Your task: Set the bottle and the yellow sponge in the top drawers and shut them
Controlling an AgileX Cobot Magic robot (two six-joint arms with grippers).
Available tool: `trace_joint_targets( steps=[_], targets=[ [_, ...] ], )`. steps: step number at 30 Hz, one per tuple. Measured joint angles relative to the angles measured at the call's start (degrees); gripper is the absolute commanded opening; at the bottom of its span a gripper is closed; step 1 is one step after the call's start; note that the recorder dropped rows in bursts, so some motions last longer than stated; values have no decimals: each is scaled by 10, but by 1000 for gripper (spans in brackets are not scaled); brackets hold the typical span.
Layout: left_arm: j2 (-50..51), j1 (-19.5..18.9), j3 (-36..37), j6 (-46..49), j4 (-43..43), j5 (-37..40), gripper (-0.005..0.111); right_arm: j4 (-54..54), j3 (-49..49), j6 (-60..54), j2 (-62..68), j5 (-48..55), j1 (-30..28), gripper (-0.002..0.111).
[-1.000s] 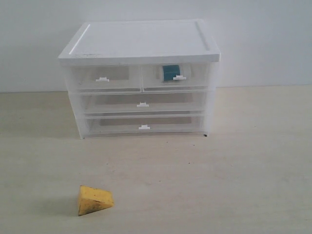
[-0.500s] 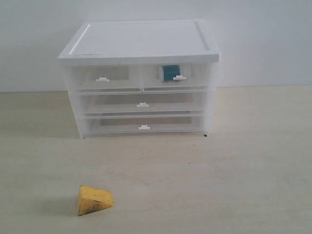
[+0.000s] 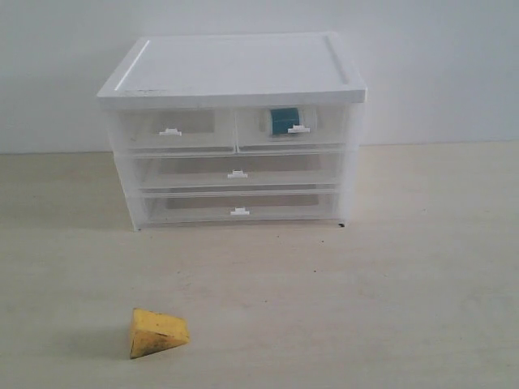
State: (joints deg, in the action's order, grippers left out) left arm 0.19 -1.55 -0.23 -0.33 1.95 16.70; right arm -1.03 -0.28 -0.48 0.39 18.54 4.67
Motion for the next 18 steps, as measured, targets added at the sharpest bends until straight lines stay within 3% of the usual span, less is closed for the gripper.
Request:
trace_joint_targets(
  steps=[8,18],
  targets=[
    [0,0,0,18,-19,-46,4,0,0,0,0,0,0,0],
    [0,0,0,0,49,-127,4,0,0,0,0,0,0,0]
  ],
)
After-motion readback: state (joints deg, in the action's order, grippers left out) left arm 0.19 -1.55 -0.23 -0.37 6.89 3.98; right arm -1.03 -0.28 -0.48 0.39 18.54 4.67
